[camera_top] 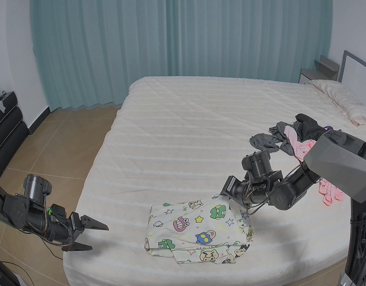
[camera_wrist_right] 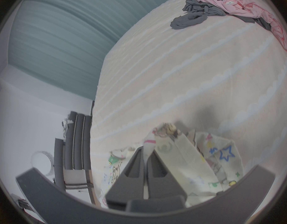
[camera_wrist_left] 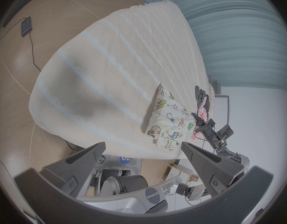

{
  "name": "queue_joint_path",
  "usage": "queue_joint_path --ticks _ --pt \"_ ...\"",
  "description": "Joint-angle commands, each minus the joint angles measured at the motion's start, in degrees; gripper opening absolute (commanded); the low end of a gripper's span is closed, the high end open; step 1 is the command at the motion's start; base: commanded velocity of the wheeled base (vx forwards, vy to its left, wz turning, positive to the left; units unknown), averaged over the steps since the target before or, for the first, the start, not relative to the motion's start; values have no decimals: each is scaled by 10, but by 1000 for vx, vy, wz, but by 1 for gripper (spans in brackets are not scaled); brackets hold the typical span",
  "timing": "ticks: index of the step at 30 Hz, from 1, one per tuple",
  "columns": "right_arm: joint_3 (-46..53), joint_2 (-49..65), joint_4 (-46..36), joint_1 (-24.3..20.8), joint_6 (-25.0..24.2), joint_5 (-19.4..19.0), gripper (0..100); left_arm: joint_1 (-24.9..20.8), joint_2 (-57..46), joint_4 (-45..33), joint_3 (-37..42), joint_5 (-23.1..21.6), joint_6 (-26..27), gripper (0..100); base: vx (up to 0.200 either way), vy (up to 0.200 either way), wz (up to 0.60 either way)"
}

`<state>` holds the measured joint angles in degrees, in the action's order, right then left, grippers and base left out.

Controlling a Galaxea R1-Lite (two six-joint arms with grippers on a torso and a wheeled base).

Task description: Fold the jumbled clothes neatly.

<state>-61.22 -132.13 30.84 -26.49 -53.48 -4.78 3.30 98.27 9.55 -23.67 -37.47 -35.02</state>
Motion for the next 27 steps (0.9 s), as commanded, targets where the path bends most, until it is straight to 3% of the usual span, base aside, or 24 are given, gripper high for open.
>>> queue_joint_path --ticks 1,8,9,15,21,22,27 --pt "-14 -18 -2 7 0 -1 0 0 2 0 0 0 0 100 0 0 0" --pt "-28 -35 -3 7 1 1 0 -1 5 0 0 -1 0 100 0 0 0" --pt "-28 -37 -3 8 1 3 100 -1 6 0 0 -1 0 100 0 0 0" --pt "15 16 -3 12 10 5 100 -1 6 0 0 -1 0 100 0 0 0" --pt "95 76 4 3 55 -3 100 -1 6 0 -1 -1 0 100 0 0 0" --pt "140 101 8 -5 101 -12 100 -1 5 0 0 -1 0 100 0 0 0" --pt "195 116 33 -12 150 -52 100 -1 4 0 0 -1 0 100 0 0 0"
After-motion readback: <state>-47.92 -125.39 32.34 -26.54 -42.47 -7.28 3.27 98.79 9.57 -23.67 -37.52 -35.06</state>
